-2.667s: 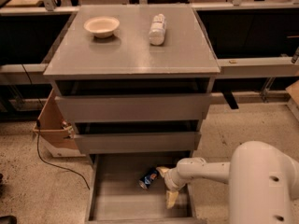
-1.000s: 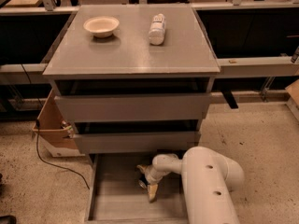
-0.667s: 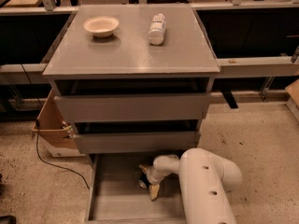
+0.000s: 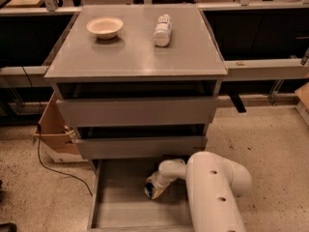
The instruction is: Pick pepsi can from bottom drawer and place on counter
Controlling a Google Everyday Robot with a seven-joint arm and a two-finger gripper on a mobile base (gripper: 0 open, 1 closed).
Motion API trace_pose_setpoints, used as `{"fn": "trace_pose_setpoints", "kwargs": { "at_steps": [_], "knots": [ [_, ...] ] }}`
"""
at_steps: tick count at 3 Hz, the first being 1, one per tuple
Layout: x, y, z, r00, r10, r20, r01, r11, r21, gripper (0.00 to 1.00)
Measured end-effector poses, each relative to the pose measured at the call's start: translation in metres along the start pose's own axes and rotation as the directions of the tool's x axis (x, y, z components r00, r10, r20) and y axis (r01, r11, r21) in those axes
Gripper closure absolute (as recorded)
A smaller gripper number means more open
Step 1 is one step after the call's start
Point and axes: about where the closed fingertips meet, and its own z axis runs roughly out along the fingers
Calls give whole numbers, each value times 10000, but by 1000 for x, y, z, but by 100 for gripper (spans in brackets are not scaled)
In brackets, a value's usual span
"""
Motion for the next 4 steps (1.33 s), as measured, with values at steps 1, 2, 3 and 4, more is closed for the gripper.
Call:
{"fn": "trace_pose_setpoints", "kwargs": {
  "at_steps": [1, 2, 3, 4],
  "knots": [
    [0, 0, -1, 10000, 2, 0, -2, 10000, 0, 81],
    [9, 17, -31, 9982, 603, -55, -602, 9982, 83, 100],
    [30, 41, -99, 9859, 1644, -325, -1629, 9857, 442, 100],
    [35, 73, -168, 9709, 2367, -349, -2338, 9696, 727, 100]
  ]
}}
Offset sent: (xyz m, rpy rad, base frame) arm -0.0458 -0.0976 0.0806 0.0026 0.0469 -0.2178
